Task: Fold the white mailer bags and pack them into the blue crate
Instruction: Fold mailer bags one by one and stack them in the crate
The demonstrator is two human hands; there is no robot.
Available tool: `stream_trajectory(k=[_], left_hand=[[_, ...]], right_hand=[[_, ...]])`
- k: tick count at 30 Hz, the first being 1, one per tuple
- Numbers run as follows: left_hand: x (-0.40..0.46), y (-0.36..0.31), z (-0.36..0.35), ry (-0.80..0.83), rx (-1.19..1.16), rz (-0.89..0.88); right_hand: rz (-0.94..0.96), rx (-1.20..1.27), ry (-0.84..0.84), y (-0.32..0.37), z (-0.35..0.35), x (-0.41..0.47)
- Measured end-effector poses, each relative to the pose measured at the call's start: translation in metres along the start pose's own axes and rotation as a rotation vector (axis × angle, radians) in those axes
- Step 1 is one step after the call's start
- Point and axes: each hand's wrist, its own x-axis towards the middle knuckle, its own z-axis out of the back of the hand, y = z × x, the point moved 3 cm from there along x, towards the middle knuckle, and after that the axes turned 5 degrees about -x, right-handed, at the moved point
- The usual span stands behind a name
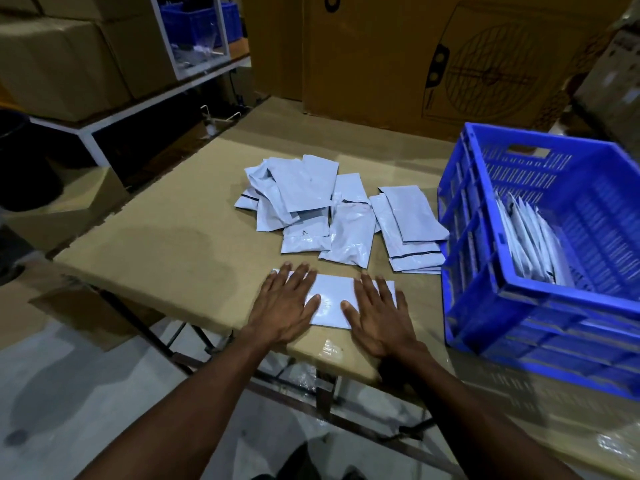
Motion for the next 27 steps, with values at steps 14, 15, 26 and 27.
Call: stream_trajectory(k=[14, 15, 26, 27], left_hand=[[-0.01, 0.006, 0.011, 0.099, 0.057, 0.075], [-0.01, 0.006, 0.012, 0.103, 0.056, 0.074], [-0.008, 0.011, 0.004, 0.121, 0.062, 0.07], [-0.007, 0.01, 0.007, 0.101, 0.063, 0.072]], right_hand=[[0.179, 0.209, 0.054, 0.071, 0.015, 0.017], [0.182, 0.151, 0.014, 0.063, 0.009, 0.016], [-0.005, 0.006, 0.043, -0.014, 0.004, -0.007], [-0.011, 0.004, 0.039, -0.014, 0.005, -0.007]])
